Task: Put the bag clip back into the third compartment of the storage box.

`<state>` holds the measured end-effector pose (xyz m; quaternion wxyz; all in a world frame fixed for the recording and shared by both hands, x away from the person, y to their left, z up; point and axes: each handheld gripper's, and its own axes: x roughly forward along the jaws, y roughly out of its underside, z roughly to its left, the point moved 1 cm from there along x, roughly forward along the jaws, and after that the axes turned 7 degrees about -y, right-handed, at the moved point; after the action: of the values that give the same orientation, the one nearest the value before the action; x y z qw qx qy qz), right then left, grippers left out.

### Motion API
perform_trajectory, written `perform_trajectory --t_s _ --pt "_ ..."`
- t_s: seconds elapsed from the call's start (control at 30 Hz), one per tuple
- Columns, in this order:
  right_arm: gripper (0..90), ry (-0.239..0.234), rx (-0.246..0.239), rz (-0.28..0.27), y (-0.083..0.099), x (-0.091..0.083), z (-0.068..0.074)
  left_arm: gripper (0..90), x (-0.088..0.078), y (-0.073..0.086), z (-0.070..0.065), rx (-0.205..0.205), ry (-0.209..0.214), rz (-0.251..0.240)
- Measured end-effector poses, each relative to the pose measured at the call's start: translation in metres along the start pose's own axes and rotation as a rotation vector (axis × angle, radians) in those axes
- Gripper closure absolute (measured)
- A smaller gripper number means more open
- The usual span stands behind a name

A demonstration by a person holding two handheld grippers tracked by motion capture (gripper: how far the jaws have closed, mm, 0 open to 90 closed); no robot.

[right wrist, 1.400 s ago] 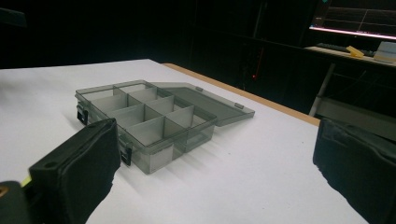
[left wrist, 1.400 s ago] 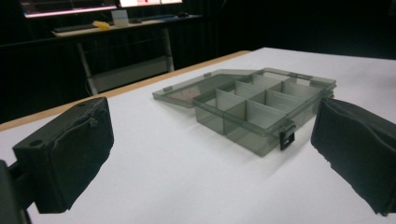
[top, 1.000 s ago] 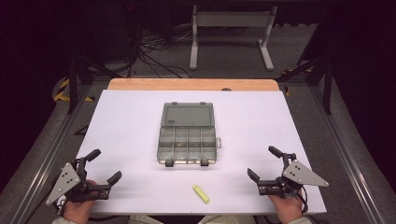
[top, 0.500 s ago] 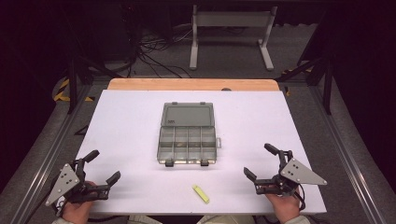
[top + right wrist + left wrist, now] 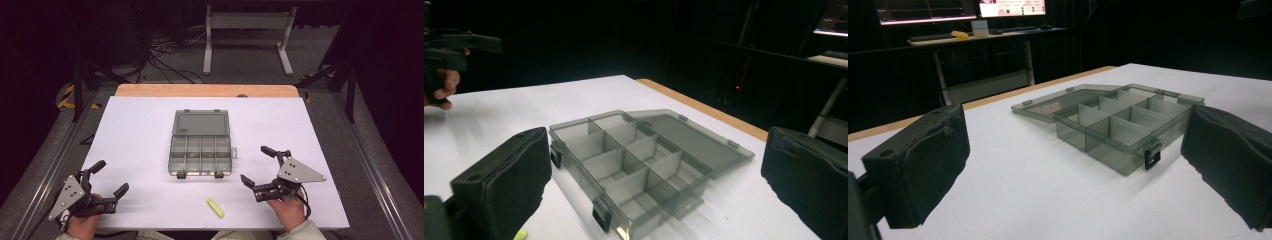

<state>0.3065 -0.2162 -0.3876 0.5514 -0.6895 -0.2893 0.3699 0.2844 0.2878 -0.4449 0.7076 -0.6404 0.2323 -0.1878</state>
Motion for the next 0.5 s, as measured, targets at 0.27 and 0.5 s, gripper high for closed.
perform_trajectory --t_s 0.27,0.5 --pt "3.8 -0.039 0.010 -0.009 -0.014 0.015 0.005 0.0 0.002 -0.001 -0.001 0.003 0.007 -0.002" --pt "2.6 -0.101 0.017 -0.024 -0.022 0.033 0.008 0.0 0.002 0.000 0.000 0.002 0.007 -0.002"
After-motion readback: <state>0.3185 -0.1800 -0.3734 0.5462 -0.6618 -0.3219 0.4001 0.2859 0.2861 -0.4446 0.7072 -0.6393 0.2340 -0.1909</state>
